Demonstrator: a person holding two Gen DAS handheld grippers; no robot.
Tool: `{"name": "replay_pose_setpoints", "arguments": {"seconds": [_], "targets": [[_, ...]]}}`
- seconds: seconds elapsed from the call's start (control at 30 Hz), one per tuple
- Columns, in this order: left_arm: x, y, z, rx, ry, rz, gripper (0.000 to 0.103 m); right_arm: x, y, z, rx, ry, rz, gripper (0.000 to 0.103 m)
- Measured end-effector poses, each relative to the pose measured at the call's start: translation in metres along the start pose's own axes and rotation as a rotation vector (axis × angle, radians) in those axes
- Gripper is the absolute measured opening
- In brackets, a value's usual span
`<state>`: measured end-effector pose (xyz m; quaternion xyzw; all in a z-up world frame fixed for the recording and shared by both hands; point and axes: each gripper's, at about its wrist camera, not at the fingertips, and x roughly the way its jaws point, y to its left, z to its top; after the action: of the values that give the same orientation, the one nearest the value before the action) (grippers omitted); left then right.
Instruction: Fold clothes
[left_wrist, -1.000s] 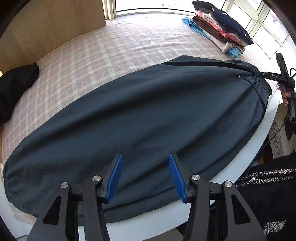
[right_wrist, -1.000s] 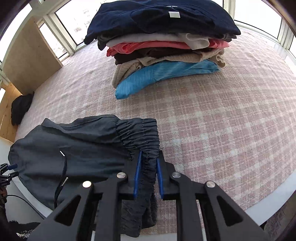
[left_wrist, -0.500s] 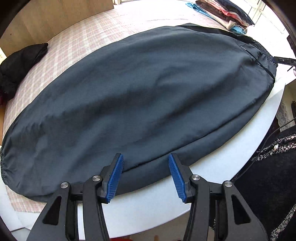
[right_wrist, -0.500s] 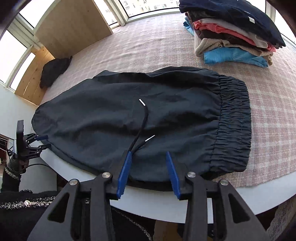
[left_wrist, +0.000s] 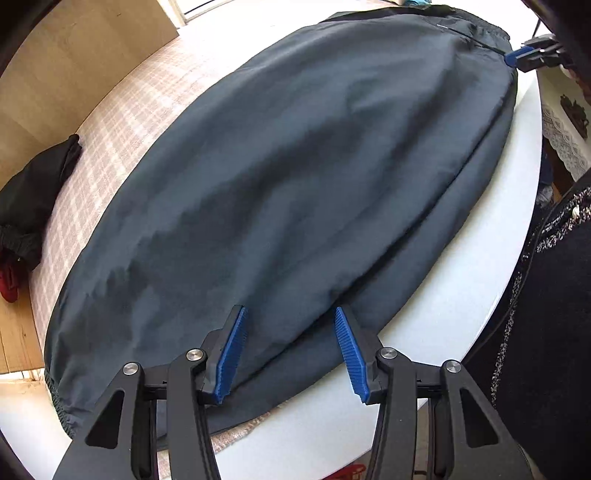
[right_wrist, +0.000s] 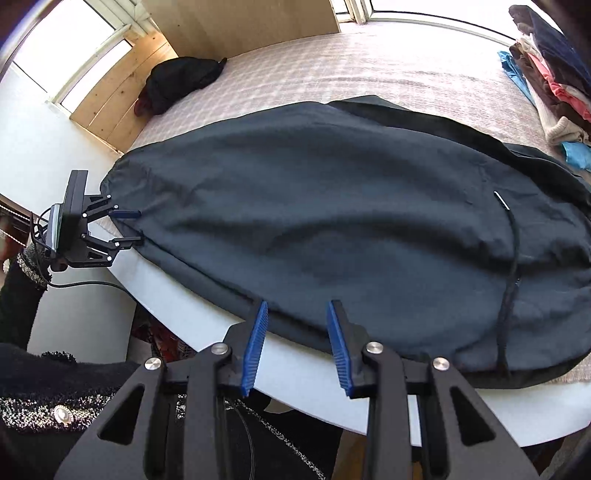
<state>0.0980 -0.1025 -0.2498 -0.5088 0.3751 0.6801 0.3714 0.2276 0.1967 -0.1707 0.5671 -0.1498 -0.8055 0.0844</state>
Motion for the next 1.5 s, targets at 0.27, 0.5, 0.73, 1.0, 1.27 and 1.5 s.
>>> {"name": "replay_pose_setpoints", "arguments": {"seconds": [0.27,0.5,0.73,1.0,1.27,1.5], "targets": [[0.000,0.004,0.000,0.090,-0.065,-0.126,0.010,0.010,0.017,-0.009,0.032,0.022,-0.105,0.033],[-0.010,0.013,0.007,0.097,-0.091,-0.164,0.004,0.020,0.042,-0.007,-0.124,0.025,-0.211,0.034],[-0.031,0.018,0.008,0.098,-0.121,-0.195,0.004,0.056,0.070,-0.001,-0.378,0.078,-0.314,0.035],[-0.036,0.031,0.022,0.099,-0.120,-0.203,0.004,0.062,0.053,0.017,-0.343,0.119,-0.204,0.004],[-0.042,0.021,-0.006,0.109,-0.098,-0.227,0.004,0.037,0.053,0.013,-0.376,0.162,-0.146,0.003],[-0.011,0.019,-0.014,0.042,-0.025,-0.254,0.010,0.053,0.035,0.015,-0.286,0.263,-0.115,0.010]]}}
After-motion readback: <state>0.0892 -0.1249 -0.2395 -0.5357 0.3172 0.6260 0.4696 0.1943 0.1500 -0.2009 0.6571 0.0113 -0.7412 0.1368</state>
